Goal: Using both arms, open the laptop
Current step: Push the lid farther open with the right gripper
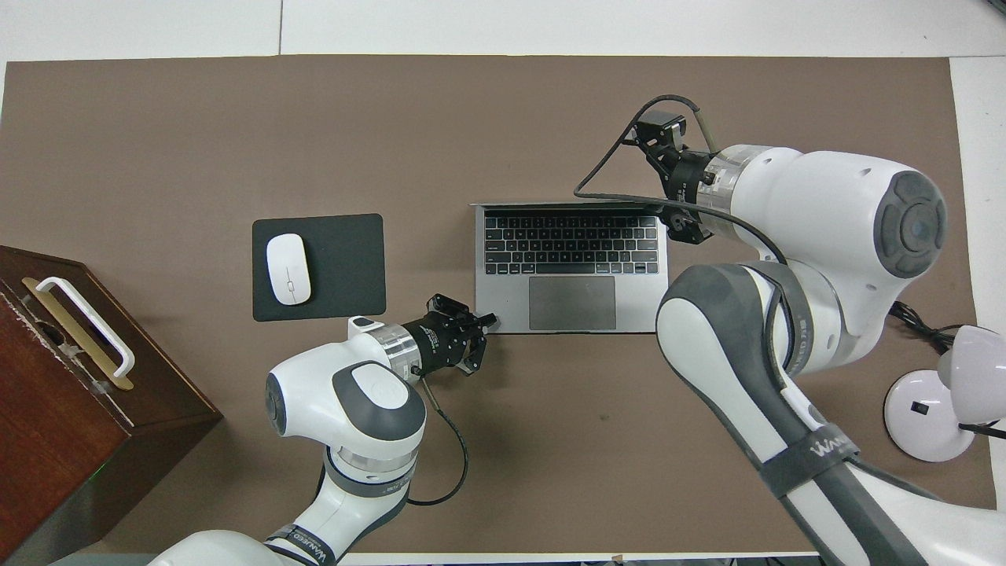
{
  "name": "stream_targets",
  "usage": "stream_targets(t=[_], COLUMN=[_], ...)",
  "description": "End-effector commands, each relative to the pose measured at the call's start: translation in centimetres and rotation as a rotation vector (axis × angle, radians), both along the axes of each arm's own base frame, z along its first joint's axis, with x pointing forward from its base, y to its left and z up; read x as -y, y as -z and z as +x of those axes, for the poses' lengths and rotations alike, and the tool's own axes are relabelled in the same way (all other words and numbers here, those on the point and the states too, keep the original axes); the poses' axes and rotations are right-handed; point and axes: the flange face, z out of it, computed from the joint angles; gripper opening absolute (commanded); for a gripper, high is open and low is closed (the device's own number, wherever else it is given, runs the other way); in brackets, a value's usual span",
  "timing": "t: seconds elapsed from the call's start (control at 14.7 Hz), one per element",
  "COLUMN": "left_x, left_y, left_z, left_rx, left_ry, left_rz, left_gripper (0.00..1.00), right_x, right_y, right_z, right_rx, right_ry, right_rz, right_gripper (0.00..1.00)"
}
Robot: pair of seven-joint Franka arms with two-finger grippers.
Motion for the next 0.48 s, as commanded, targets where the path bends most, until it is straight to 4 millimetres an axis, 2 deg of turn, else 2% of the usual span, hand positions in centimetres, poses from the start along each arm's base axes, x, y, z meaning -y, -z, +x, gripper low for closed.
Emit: stream_targets(t=[0.0,0.41], left_x=[1.0,1.0], left_y=[2.1,2.1], left_z=[-0.6,-0.6], left_rx=[-0.013,-0.013], left_ry=[0.007,0.007], left_rz=[0.035,0.035], left_gripper=[0.00,0.00], right_x=[0.5,1.6], right_y=[0.0,-0.4], right_z=[1.2,2.4], right_rx=[0.024,0.041], right_ry=[-0.031,-0.032], right_rz=[-0.003,-0.017], right_gripper=[1.00,1.00])
